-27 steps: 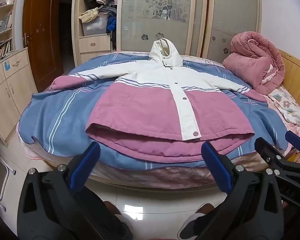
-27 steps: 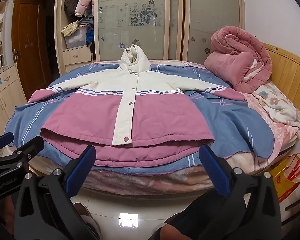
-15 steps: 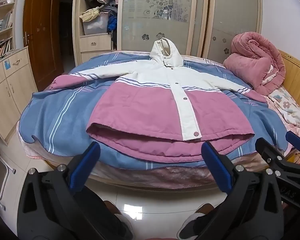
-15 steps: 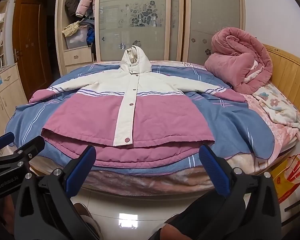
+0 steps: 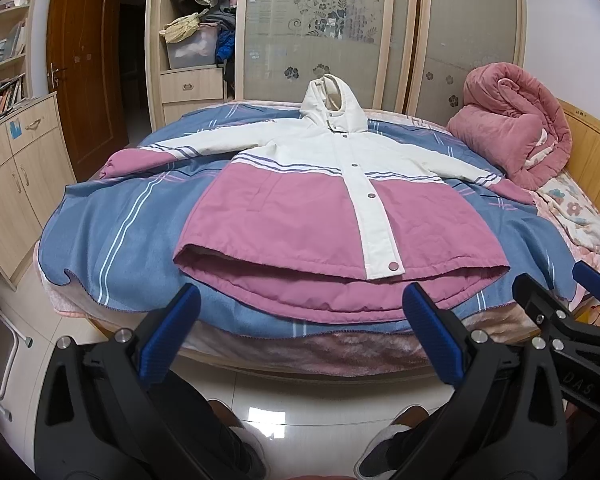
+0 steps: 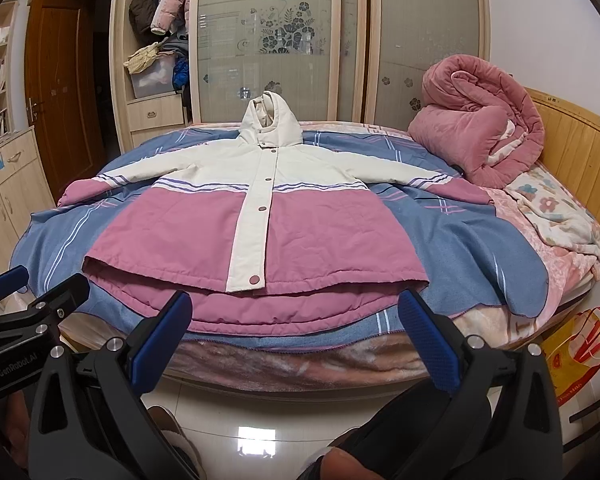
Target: Fold large clothes
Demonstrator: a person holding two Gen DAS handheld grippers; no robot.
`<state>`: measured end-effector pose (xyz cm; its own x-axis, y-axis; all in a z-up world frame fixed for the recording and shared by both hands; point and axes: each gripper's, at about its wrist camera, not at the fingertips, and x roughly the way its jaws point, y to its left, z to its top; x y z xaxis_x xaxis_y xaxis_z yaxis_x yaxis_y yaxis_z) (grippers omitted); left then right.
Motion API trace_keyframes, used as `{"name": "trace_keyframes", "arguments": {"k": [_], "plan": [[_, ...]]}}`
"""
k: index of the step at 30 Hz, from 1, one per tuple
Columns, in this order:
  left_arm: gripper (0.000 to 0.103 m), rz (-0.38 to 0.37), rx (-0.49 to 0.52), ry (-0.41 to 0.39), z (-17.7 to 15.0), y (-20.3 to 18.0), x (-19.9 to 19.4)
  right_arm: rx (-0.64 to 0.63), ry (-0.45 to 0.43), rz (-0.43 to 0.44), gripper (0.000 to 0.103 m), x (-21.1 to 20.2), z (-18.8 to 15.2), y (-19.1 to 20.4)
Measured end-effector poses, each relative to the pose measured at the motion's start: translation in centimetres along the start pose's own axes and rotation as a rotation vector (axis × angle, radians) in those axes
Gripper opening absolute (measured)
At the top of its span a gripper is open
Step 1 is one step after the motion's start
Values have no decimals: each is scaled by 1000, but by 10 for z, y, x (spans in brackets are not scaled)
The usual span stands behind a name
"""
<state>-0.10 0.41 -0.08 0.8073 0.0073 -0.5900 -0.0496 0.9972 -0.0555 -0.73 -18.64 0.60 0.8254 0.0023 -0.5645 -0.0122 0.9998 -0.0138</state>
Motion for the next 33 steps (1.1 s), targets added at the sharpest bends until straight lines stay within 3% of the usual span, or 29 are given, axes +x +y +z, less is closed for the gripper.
{"name": "trace_keyframes", "arguments": {"k": [33], "plan": [[101,3,-2,-2,-3,-3,-3,-3,-5,-7,102,-2,0,-5]]}}
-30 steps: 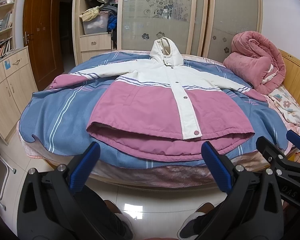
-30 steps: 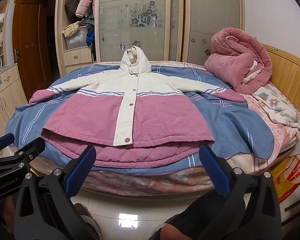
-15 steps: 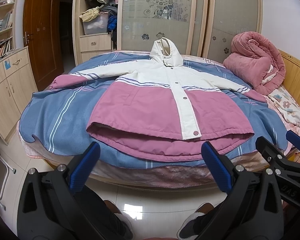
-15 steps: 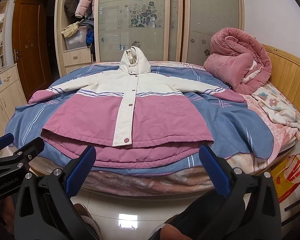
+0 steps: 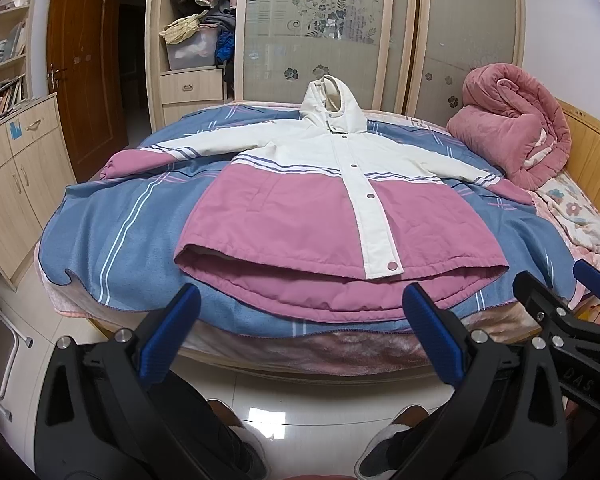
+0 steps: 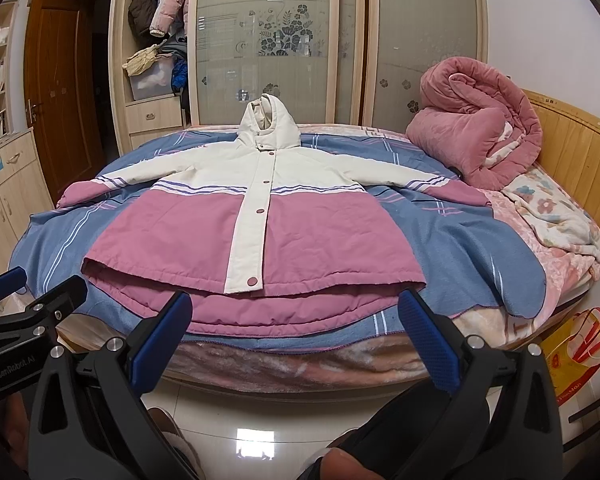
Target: Fold large clothes
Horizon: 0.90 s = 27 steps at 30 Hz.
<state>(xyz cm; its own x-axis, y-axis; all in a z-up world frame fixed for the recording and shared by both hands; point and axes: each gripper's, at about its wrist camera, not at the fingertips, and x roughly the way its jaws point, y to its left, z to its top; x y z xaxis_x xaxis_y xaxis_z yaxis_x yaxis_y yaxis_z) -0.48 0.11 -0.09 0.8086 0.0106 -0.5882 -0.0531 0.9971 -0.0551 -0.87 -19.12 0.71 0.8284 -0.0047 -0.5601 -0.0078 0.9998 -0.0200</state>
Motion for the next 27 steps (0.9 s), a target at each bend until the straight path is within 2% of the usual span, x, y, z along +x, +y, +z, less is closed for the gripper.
{"name": "trace_keyframes", "arguments": {"k": [27], "plan": [[101,0,0,4,-1,2,1,-2,-3,-4,102,-2,0,-1]]}}
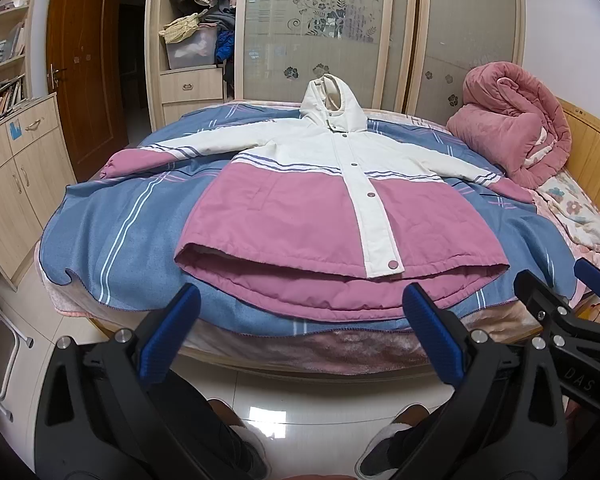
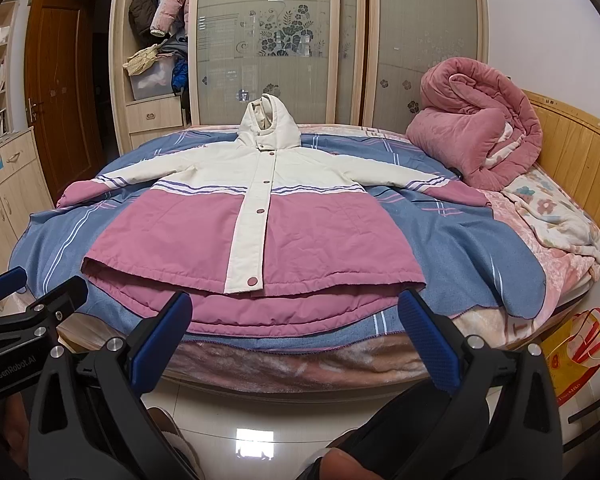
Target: Fold large clothes
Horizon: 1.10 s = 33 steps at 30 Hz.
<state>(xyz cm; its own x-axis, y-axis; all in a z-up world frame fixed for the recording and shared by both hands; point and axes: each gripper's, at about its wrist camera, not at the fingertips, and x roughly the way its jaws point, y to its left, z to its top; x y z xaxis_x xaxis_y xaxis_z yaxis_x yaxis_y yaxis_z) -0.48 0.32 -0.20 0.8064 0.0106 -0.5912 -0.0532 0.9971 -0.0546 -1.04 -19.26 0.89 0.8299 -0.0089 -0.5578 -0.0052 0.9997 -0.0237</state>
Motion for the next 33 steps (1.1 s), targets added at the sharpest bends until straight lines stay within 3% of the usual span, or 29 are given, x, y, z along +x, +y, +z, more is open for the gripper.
{"name": "trace_keyframes", "arguments": {"k": [33], "plan": [[101,0,4,2,1,2,-1,-9,-3,-3,102,-2,0,3]]}}
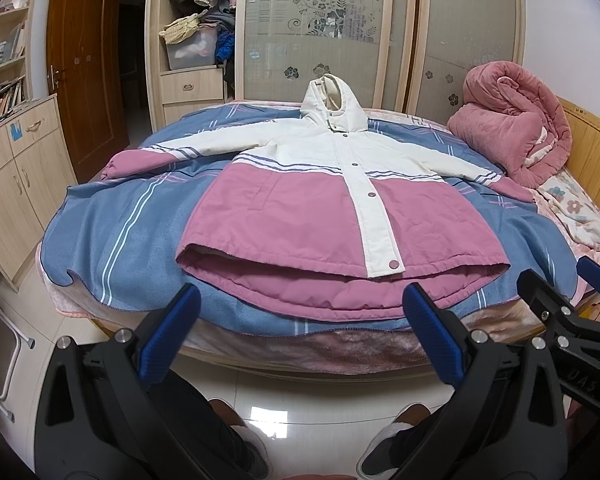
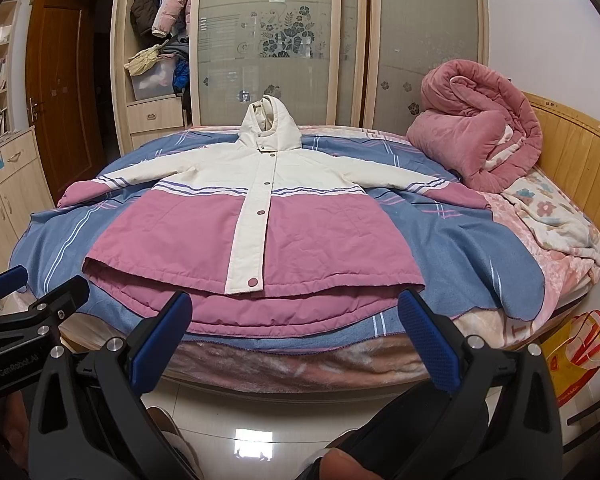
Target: Fold large clothes
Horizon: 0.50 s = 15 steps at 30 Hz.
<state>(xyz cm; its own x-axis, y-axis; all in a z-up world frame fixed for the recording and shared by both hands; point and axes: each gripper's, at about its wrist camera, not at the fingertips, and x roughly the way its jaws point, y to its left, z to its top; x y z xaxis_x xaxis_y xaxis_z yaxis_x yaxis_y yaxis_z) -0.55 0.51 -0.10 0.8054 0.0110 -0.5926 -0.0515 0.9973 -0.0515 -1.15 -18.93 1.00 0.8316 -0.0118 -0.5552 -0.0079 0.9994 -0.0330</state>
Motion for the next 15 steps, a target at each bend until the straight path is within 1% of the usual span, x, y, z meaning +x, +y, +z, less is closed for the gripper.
{"name": "trace_keyframes", "arguments": {"k": [7,9,11,13,15], "plan": [[101,5,-6,-13,9,2,-5,-5,-12,-1,102,-4,7,1],[101,2,1,-9,12,1,-3,-10,-27,-9,102,-4,11,-2],[101,-7,13,1,14,0,3,5,-47,-17,102,0,12,-7],[101,0,17,9,13,1,15,19,-61,-12,102,8,10,-14],[101,12,16,30,11,2,36,40,-49,-20,102,29,8,-25]]}}
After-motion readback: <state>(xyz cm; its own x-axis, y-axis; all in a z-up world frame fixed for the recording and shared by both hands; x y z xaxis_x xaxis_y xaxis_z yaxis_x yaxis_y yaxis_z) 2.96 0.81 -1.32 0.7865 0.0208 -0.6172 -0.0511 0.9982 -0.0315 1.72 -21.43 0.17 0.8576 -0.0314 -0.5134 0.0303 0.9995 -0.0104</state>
